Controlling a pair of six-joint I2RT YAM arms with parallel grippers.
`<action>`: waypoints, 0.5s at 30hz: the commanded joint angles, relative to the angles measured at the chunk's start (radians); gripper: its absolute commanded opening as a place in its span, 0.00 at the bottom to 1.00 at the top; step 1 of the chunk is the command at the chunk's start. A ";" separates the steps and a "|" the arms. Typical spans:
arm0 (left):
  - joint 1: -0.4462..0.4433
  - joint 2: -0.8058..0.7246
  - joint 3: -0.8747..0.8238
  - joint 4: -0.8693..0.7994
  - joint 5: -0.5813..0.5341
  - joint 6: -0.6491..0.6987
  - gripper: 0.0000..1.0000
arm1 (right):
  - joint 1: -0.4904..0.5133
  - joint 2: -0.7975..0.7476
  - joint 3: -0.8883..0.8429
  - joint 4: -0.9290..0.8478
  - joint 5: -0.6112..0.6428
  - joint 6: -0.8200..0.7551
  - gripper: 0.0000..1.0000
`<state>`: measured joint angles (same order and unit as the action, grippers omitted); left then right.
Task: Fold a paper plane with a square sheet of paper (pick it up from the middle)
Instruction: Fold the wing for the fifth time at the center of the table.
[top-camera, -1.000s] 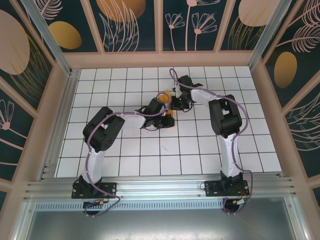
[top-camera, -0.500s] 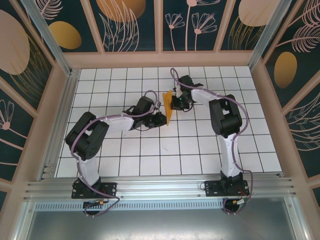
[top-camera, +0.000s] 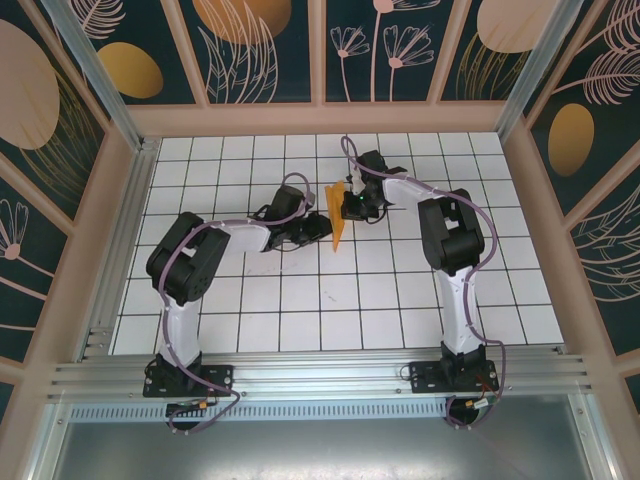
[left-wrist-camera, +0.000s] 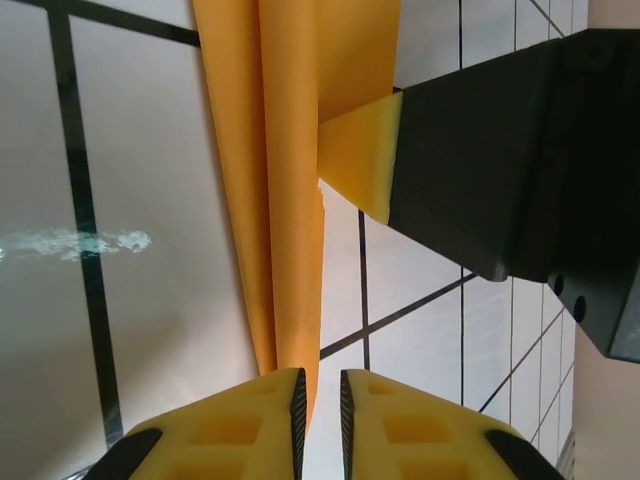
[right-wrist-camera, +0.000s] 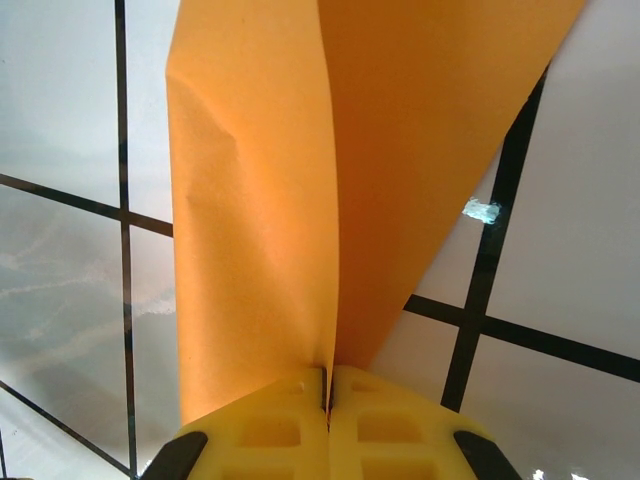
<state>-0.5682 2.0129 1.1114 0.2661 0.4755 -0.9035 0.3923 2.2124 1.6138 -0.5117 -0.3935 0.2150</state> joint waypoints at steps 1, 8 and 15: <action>-0.004 0.027 0.019 0.077 0.072 -0.035 0.18 | -0.007 0.040 -0.026 -0.018 0.026 -0.022 0.00; -0.020 0.067 0.032 0.057 0.083 -0.030 0.16 | -0.007 0.033 -0.023 -0.002 -0.013 -0.024 0.00; -0.032 0.093 0.052 -0.034 0.052 0.018 0.14 | -0.016 0.013 -0.031 0.032 -0.067 -0.001 0.05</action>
<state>-0.5926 2.0827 1.1324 0.2790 0.5346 -0.9180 0.3828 2.2124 1.6066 -0.4957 -0.4324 0.2157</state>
